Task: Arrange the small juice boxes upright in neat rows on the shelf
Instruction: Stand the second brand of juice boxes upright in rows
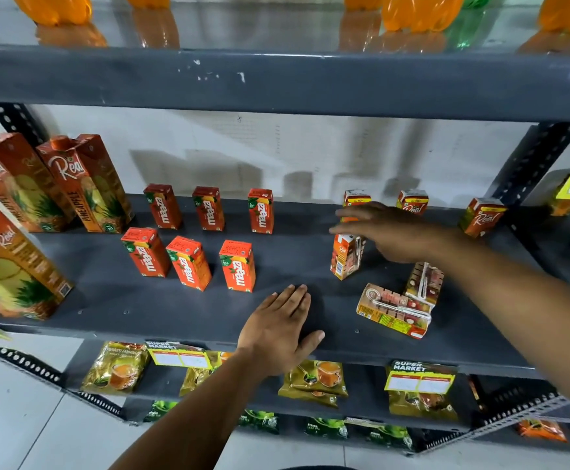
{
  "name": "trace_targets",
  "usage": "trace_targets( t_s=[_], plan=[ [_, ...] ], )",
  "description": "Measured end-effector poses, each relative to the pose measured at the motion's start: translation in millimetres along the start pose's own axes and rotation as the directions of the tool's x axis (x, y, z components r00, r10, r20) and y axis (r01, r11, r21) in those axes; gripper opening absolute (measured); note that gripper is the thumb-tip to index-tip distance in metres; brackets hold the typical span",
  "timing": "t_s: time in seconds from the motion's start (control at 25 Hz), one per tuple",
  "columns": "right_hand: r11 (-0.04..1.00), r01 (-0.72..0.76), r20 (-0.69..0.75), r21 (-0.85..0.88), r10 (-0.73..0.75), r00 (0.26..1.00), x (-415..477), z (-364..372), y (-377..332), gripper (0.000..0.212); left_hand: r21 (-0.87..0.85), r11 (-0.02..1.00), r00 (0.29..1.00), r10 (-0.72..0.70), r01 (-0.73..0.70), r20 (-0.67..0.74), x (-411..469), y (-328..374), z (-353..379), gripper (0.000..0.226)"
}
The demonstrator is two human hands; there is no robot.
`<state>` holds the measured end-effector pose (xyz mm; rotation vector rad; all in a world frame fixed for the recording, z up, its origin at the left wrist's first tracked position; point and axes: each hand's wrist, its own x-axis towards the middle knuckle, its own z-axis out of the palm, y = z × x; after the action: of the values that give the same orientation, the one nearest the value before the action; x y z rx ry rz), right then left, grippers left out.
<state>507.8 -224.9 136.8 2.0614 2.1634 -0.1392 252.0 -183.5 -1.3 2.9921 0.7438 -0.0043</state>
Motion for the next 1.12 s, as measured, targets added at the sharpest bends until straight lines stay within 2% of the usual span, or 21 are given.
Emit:
trace_targets(
  t_s=[0.04, 0.12, 0.2, 0.24, 0.32, 0.36, 0.4, 0.48, 0.68, 0.76, 0.84, 0.88, 0.92, 0.96, 1.04, 1.12],
  plan=[
    [0.992, 0.066, 0.06, -0.104, -0.06, 0.996, 2.5, -1.2, 0.1, 0.083, -0.001, 1.0, 1.0, 0.0, 0.0, 0.001, 0.3, -0.2, 0.3, 0.079],
    [0.984, 0.107, 0.108, -0.144, -0.092, 0.99, 7.4, -10.9, -2.9, 0.056, -0.002, 1.0, 1.0, -0.003, 0.003, 0.003, 1.1, -0.4, 1.0, 0.079],
    [0.974, 0.12, 0.107, -0.193, -0.1, 0.989, 12.6, -21.1, -6.9, 0.051, 0.001, 1.0, 1.0, -0.006, 0.006, 0.002, 1.0, 0.1, 0.9, 0.079],
    [0.971, 0.106, 0.113, -0.215, -0.084, 0.99, 15.8, -22.3, -6.4, 0.051, 0.0, 1.0, 1.0, -0.007, 0.007, 0.003, 0.8, 0.4, 0.5, 0.079],
    [0.977, -0.031, 0.124, -0.21, 0.058, 0.991, 22.5, -25.1, -8.8, 0.039, -0.004, 1.0, 1.0, -0.007, 0.007, -0.004, 0.6, 0.4, -0.4, 0.079],
    [0.969, -0.155, 0.139, -0.19, 0.183, 0.973, 25.2, -26.2, -9.2, 0.041, -0.005, 1.0, 1.0, -0.006, 0.006, -0.01, 0.5, 0.4, -0.5, 0.079],
    [0.945, -0.281, 0.148, -0.166, 0.306, 0.941, 26.8, -27.3, -10.7, 0.052, -0.004, 1.0, 1.0, -0.006, 0.006, -0.013, 0.1, 0.5, -0.6, 0.079],
    [0.892, -0.44, 0.155, -0.105, 0.452, 0.878, 27.4, -27.1, -17.1, 0.067, 0.0, 1.0, 1.0, -0.007, 0.007, -0.017, -0.2, 0.6, -0.4, 0.079],
    [0.878, -0.474, 0.158, -0.074, 0.479, 0.864, 25.0, -17.3, -36.0, 0.083, -0.008, 1.0, 1.0, 0.0, 0.0, -0.022, -0.3, -0.4, 0.9, 0.078],
    [0.85, -0.519, 0.115, 0.089, 0.508, 0.853, 16.5, -29.5, -24.6, 0.083, -0.013, 1.0, 1.0, 0.001, -0.001, -0.026, -0.5, -0.6, 1.4, 0.079],
    [0.846, -0.466, 0.042, 0.258, 0.472, 0.881, 5.3, -41.3, 4.4, 0.061, -0.018, 1.0, 1.0, 0.002, -0.002, -0.027, -0.5, -1.3, 1.6, 0.08],
    [0.851, -0.43, 0.034, 0.303, 0.441, 0.897, -4.0, -39.3, 23.6, 0.04, -0.019, 1.0, 1.0, 0.003, -0.003, -0.024, -0.7, -1.6, 2.0, 0.08],
    [0.871, -0.394, 0.081, 0.294, 0.388, 0.918, -16.5, -36.8, 37.6, 0.029, -0.02, 1.0, 1.0, 0.003, -0.003, -0.022, -0.7, -1.8, 2.1, 0.081],
    [0.899, -0.356, 0.152, 0.254, 0.326, 0.933, -29.5, -24.4, 51.8, 0.043, -0.021, 1.0, 1.0, 0.002, -0.002, -0.023, -0.6, -1.8, 2.2, 0.081],
    [0.956, -0.29, 0.273, 0.051, 0.266, 0.925, -52.9, 11.4, 63.6, 0.073, -0.022, 1.0, 1.0, -0.001, 0.0, -0.023, 0.3, -1.7, 1.3, 0.081],
    [0.972, -0.194, 0.321, -0.131, 0.227, 0.92, -66.1, 39.5, 56.9, 0.07, -0.023, 1.0, 1.0, 0.001, -0.001, -0.018, 1.1, -1.4, 1.1, 0.082]
  ],
)
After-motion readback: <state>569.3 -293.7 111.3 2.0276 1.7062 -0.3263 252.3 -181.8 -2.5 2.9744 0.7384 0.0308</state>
